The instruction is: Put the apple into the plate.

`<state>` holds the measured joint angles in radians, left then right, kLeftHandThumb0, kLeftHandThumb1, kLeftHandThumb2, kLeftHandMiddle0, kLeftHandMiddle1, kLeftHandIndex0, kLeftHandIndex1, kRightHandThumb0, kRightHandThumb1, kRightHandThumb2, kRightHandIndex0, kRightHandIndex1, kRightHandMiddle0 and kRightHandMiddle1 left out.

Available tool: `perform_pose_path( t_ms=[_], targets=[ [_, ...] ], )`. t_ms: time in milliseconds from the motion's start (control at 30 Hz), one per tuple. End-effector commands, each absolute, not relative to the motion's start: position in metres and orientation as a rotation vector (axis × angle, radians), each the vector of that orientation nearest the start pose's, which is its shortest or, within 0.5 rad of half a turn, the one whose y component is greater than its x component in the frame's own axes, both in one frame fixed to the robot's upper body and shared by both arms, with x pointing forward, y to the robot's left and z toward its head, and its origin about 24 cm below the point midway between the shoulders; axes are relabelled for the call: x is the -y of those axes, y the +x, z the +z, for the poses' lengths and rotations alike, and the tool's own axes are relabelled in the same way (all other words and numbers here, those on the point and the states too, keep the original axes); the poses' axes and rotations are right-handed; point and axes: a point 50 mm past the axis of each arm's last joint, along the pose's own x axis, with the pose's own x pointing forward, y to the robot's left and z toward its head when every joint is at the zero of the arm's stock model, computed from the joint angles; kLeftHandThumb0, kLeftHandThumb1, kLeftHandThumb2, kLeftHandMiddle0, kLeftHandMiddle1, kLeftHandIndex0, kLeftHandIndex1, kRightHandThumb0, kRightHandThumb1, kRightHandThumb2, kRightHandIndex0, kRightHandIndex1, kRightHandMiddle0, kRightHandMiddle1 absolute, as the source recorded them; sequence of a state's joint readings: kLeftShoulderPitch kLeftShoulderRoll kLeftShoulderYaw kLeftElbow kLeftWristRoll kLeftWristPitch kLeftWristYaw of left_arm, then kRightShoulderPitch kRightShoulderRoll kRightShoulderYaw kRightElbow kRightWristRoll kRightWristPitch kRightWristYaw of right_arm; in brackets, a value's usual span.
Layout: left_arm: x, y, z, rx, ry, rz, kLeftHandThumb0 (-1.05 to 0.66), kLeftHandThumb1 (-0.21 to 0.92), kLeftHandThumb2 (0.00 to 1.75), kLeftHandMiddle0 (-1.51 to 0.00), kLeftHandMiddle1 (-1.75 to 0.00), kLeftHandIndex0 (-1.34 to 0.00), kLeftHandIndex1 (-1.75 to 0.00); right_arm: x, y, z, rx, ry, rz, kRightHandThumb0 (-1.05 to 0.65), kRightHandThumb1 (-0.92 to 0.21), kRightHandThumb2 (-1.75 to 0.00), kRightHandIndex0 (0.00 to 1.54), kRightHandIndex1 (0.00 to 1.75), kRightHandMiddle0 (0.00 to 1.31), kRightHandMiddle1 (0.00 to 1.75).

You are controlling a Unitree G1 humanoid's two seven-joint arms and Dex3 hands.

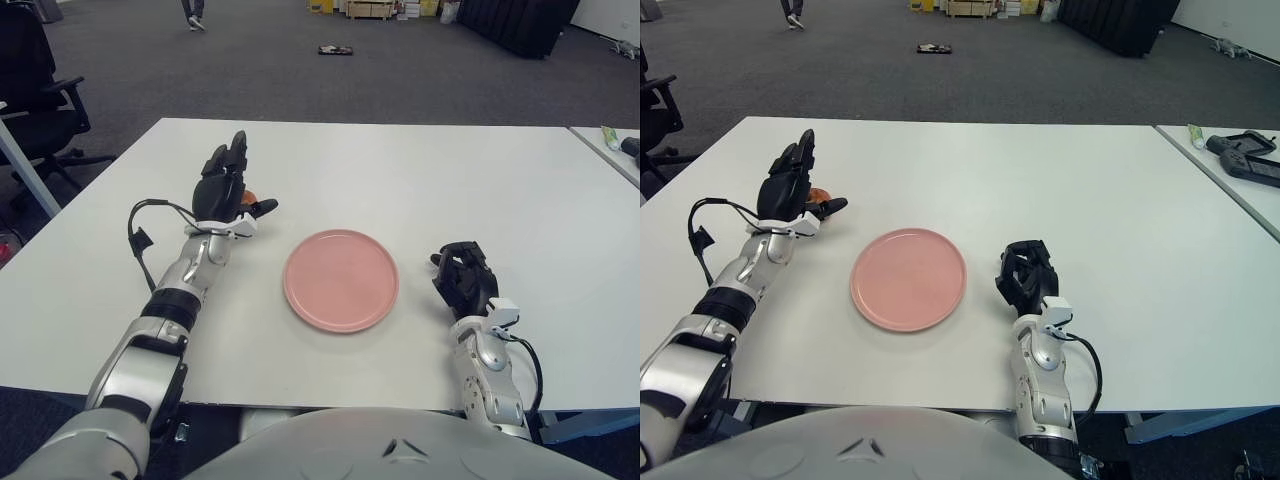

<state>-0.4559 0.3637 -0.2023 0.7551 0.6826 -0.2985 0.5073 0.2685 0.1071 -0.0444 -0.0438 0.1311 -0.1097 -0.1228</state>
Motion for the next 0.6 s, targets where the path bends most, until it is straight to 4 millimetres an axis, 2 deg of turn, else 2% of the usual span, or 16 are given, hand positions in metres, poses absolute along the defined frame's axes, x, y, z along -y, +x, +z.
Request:
perform_pose_path(
  t_ms=[0, 333, 567],
  targets=[
    [-0.197, 0.332, 0.04, 0.199, 1.091, 0.08, -1.05, 0.74, 0.37, 0.0, 0.0, 0.0, 0.0, 0.163, 0.195, 0.003, -0.107, 0.228, -0.293, -0.37, -0.72, -0.81, 0.49, 1.36, 0.31, 1.75],
    [-0.206, 0.338, 0.019, 0.035, 1.138, 0.052, -1.05, 0.75, 0.37, 0.0, 0.0, 0.0, 0.0, 0.165, 0.194, 0.003, -0.111, 0.22, -0.297, -0.37, -0.72, -0.8, 0.48, 1.35, 0.31, 1.75],
    [-0.211, 0.34, 0.013, -0.051, 1.169, 0.045, -1.05, 0.75, 0.37, 0.0, 0.0, 0.0, 0.0, 0.166, 0.194, 0.003, -0.111, 0.217, -0.302, -0.37, -0.72, -0.8, 0.48, 1.36, 0.31, 1.75]
  ],
)
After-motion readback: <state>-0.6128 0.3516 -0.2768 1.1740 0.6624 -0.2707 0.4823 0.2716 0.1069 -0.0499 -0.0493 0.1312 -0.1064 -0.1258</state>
